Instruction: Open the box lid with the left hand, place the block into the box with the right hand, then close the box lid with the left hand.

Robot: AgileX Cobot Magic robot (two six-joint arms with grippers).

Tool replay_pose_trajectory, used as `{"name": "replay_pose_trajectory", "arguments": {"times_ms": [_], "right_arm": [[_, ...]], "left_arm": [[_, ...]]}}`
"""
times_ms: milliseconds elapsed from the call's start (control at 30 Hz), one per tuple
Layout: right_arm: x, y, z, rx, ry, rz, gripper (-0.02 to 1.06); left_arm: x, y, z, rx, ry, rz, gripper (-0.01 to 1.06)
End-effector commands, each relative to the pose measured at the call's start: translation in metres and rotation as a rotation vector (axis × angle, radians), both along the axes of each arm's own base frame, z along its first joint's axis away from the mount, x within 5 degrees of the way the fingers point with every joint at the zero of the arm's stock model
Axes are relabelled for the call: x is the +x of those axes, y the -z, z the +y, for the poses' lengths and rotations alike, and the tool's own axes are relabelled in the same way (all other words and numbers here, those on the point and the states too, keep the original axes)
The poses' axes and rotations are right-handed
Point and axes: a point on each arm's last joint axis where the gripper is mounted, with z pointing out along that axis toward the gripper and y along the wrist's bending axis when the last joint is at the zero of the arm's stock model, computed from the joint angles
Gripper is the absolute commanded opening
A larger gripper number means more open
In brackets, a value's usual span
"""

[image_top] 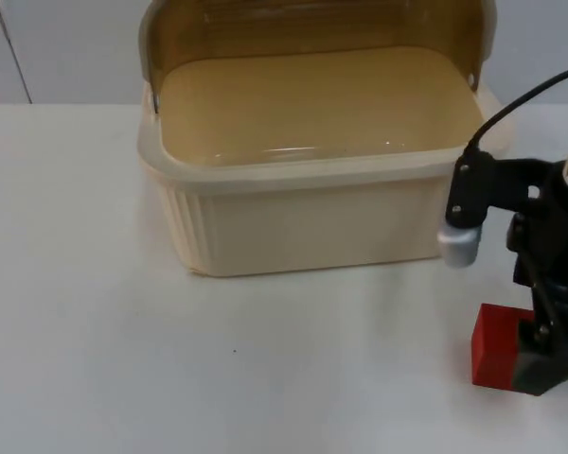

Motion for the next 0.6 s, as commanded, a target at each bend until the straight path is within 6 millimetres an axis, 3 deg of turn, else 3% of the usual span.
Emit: {"name": "replay_pose_trajectory", "arguments": {"times_ms": [0,267,567], "right_arm": [[0.002,0.003,0.002,-0.003,-0.017,-0.021,1.05],[0.008,0.005,0.0,-0.029,-0.055,-0.075,1.05],[0.008,0.026,0.002,-0.036,-0.036,-0.016,1.05]], "left_arm": [[0.0,0.003,-0.001,0.004,0.002,0.015,1.05],[0.0,0.003,0.0,0.01,0.002,0.018,1.05],[-0.001,0.003,0.0,0.017,0.002,0.025,1.05]]}}
